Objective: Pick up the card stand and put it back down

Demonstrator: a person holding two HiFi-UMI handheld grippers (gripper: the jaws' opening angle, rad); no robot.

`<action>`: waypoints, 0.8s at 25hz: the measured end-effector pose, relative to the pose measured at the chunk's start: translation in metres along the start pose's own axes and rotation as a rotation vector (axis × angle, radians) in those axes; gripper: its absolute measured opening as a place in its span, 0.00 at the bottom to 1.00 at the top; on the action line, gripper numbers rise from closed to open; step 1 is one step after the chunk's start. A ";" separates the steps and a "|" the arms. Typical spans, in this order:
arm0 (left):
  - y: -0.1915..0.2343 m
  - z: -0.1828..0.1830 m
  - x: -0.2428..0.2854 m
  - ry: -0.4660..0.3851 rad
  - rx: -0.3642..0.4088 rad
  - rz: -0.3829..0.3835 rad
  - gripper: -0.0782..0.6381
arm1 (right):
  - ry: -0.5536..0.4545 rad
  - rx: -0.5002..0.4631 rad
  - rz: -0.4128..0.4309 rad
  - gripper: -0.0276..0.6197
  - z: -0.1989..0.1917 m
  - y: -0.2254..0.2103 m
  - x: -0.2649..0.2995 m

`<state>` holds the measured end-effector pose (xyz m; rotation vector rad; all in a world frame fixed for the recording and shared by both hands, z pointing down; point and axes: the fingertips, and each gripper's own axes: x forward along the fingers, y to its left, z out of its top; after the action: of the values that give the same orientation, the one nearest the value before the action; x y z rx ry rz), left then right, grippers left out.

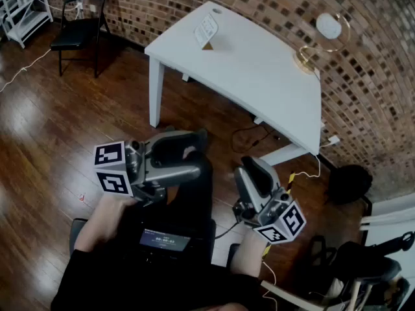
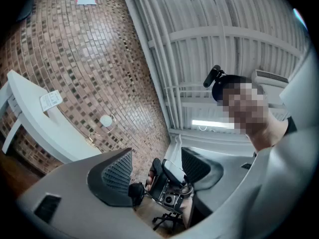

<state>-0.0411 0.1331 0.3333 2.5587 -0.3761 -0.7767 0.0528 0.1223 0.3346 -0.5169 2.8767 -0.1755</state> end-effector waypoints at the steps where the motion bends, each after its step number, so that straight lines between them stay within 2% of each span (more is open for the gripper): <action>1: 0.012 0.001 -0.002 0.004 -0.011 0.013 0.53 | -0.003 0.021 -0.011 0.22 -0.004 -0.012 0.005; 5: 0.060 0.010 -0.004 0.001 -0.041 0.056 0.53 | 0.004 0.085 -0.037 0.22 -0.022 -0.057 0.031; 8: 0.085 0.019 -0.002 -0.004 -0.044 0.070 0.53 | 0.029 0.104 -0.025 0.22 -0.032 -0.079 0.049; 13: 0.103 0.030 0.006 -0.037 -0.019 0.083 0.53 | 0.041 0.107 -0.012 0.22 -0.035 -0.103 0.058; 20: 0.122 0.055 0.023 -0.068 0.031 0.093 0.53 | 0.039 0.061 -0.003 0.22 -0.016 -0.142 0.071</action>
<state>-0.0703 0.0001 0.3401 2.5277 -0.5286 -0.8307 0.0304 -0.0337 0.3589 -0.5118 2.8983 -0.2755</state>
